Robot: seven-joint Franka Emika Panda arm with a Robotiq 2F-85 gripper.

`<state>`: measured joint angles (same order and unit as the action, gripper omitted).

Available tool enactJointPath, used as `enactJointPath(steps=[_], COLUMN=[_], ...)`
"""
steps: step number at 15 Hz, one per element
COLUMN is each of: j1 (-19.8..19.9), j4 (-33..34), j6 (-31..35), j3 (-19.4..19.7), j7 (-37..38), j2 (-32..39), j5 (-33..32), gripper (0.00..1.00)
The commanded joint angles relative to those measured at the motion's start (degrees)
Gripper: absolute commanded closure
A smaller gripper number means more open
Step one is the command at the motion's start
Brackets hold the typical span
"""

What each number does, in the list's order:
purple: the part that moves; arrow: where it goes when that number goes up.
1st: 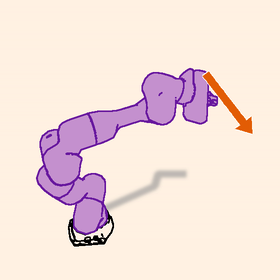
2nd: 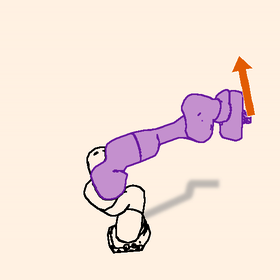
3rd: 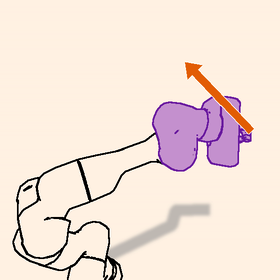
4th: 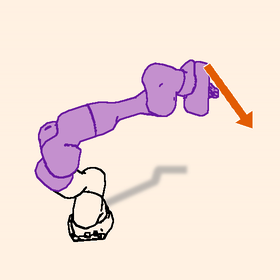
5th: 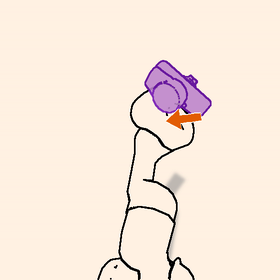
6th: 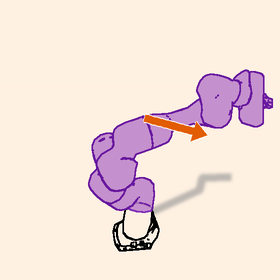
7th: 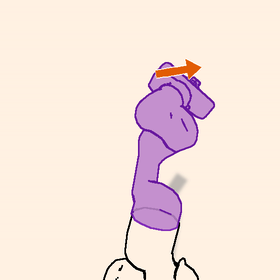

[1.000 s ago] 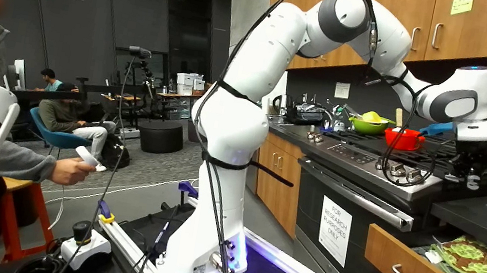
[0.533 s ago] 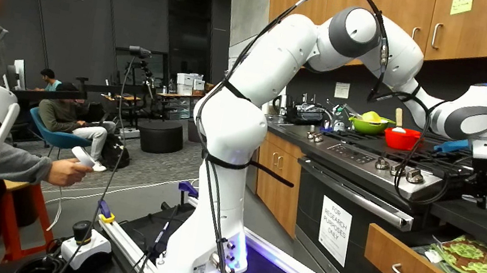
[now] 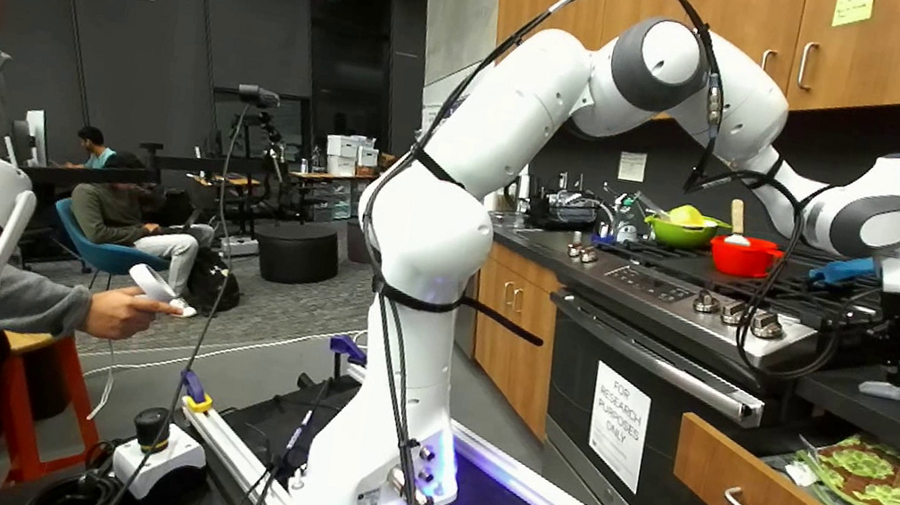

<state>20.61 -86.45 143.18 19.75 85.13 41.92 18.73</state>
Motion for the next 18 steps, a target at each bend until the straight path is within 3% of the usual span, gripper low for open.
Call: enactJointPath(steps=[1, 3, 9, 10, 14, 18], j1=[0.6, 0.6, 0.6, 0.6, 0.7, 0.7], j4=[0.5, 0.5, 0.5, 0.5, -5.4, -13.9], j6=[-0.2, -0.3, -0.3, -0.3, 0.2, 2.8], j3=[-0.6, -0.6, -0.6, -0.6, -0.9, -0.7], j7=[0.3, 0.3, 0.3, 0.3, -0.5, -1.7], j2=[0.1, 0.1, 0.1, 0.1, -3.3, -8.7], j5=[-0.6, -0.6, -0.6, -0.6, 0.4, 1.6], gripper=[0.38, 0.31, 0.31, 0.08, 0.00, 0.00])
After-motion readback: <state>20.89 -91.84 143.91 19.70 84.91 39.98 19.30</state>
